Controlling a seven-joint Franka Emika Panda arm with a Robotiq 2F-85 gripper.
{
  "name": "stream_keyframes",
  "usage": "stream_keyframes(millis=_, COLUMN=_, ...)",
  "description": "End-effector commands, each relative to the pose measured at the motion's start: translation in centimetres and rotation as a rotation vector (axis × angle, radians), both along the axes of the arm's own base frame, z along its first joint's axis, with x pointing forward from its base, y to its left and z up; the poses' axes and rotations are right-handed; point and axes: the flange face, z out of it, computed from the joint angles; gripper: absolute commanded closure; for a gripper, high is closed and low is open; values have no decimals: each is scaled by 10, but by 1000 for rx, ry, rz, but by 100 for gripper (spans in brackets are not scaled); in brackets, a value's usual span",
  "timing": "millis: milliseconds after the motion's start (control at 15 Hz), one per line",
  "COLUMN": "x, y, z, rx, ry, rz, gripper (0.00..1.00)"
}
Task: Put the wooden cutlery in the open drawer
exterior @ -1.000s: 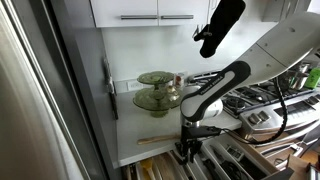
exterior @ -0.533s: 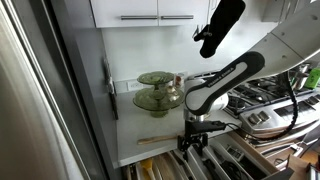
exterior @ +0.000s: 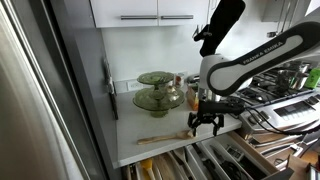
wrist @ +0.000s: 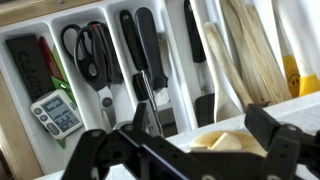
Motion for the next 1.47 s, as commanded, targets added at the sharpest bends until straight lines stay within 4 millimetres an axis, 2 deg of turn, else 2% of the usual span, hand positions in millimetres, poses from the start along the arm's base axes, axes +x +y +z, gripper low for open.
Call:
stream_keyframes(millis=0, x=-3, y=-14, z=18, rx=-71, ry=-30, rz=-136, gripper=0)
stream_keyframes(millis=200, x=7, y=-26, z=15, rx=-115, ry=-35, rz=-221, gripper=0)
stream_keyframes(millis=533, x=24, y=-36, z=4, rx=-170, ry=-115, rz=-261, gripper=0)
stream_keyframes(millis=1067, x=40, y=-49, z=-28, rx=-210, ry=-149, rz=-311, gripper=0)
stream_keyframes(millis=1133, x=41, y=-51, z=-31, rx=-208, ry=-154, rz=-314, gripper=17)
stream_keyframes(millis=1400, x=43, y=-58, z=-35, rx=-203, ry=-170, rz=-324, gripper=49)
